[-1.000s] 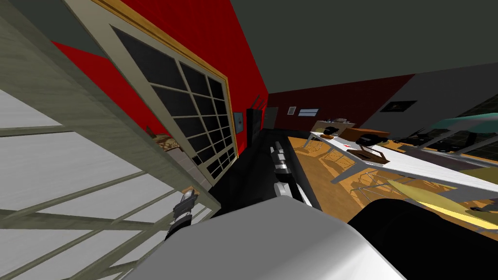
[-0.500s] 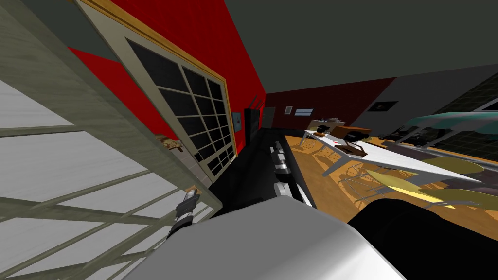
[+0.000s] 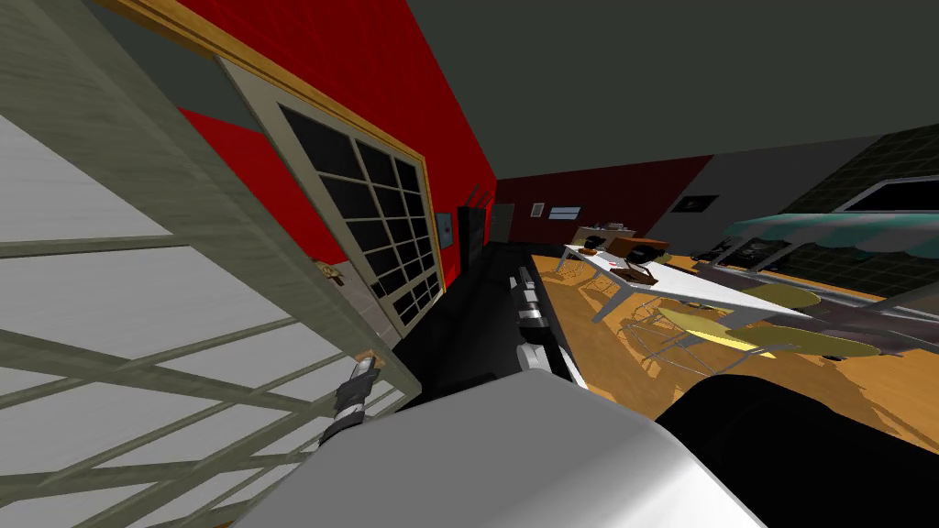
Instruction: Pull the door open
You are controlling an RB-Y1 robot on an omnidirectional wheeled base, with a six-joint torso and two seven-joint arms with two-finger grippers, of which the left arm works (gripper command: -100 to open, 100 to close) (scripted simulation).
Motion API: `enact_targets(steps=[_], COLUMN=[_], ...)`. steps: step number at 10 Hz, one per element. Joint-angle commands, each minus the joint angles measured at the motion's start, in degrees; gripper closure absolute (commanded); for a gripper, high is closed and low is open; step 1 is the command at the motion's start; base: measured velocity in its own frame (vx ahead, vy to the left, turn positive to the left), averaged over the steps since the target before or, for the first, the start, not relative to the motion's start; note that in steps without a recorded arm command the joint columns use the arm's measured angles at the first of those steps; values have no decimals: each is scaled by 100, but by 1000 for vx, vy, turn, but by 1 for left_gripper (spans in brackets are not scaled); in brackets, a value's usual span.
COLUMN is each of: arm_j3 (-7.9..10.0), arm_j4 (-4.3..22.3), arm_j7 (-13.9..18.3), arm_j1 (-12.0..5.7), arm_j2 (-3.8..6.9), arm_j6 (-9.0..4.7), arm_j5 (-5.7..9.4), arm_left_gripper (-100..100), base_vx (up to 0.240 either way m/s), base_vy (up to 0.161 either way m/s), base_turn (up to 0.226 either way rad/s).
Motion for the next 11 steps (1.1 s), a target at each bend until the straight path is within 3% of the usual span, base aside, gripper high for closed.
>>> enact_targets(steps=[1, 9, 10, 11], arm_j3=[-121, -654, -616, -706], arm_j4=[-50, -269, -260, -205], arm_j7=[78, 419, 378, 479], arm_j1=[55, 295, 270, 322], arm_j2=[68, 367, 338, 402], arm_j6=[-62, -334, -289, -396], arm_j5=[-71, -385, -362, -405], arm_left_gripper=[100, 100, 100, 100], base_vx=[-154, -204, -91, -174], base_vy=[22, 35, 4, 10], base_turn=[-51, -54, -6, -134])
